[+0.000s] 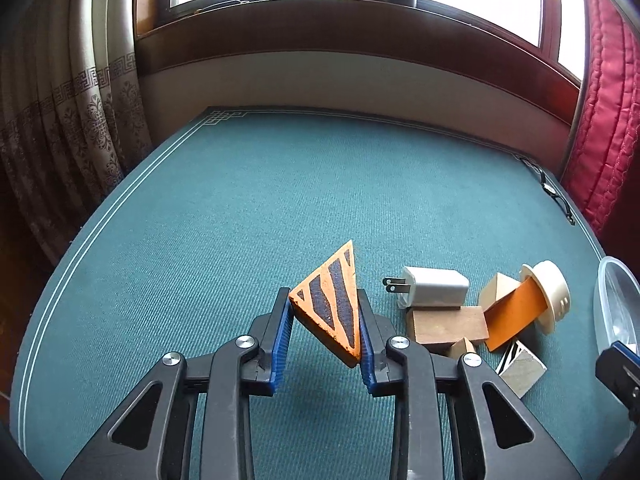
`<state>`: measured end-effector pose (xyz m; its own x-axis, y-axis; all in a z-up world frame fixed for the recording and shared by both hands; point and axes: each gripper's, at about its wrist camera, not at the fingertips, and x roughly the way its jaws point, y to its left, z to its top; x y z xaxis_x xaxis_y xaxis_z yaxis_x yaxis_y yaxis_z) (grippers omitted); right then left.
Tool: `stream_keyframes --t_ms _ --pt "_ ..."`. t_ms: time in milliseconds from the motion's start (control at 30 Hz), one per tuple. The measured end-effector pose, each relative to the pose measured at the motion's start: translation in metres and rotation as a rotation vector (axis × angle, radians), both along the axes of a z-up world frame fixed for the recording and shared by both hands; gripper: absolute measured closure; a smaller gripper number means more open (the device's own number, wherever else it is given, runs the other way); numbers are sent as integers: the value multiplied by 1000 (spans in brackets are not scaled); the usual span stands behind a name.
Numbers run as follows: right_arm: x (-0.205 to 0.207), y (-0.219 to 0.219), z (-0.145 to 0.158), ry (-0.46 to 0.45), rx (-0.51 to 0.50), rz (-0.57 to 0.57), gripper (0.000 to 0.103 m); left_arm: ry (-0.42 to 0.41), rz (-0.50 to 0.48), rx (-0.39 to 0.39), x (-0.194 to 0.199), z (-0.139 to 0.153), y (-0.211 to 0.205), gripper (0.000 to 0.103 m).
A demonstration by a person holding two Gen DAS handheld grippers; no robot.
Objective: Organize rigid objects
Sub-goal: 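Grasp the white cup with saucer with the right gripper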
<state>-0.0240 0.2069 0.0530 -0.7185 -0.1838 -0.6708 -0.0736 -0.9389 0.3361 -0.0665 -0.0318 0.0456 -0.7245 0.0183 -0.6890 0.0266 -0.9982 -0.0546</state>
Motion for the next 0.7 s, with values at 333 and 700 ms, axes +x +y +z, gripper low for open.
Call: stream_keyframes --t_ms 333,700 --pt "-50 4 -24 -126 -141 -7 26 -9 22 18 0 -1 -8 73" --pt "-65 9 -36 -153 -331 -5 30 -17 19 20 -2 -3 -6 73"
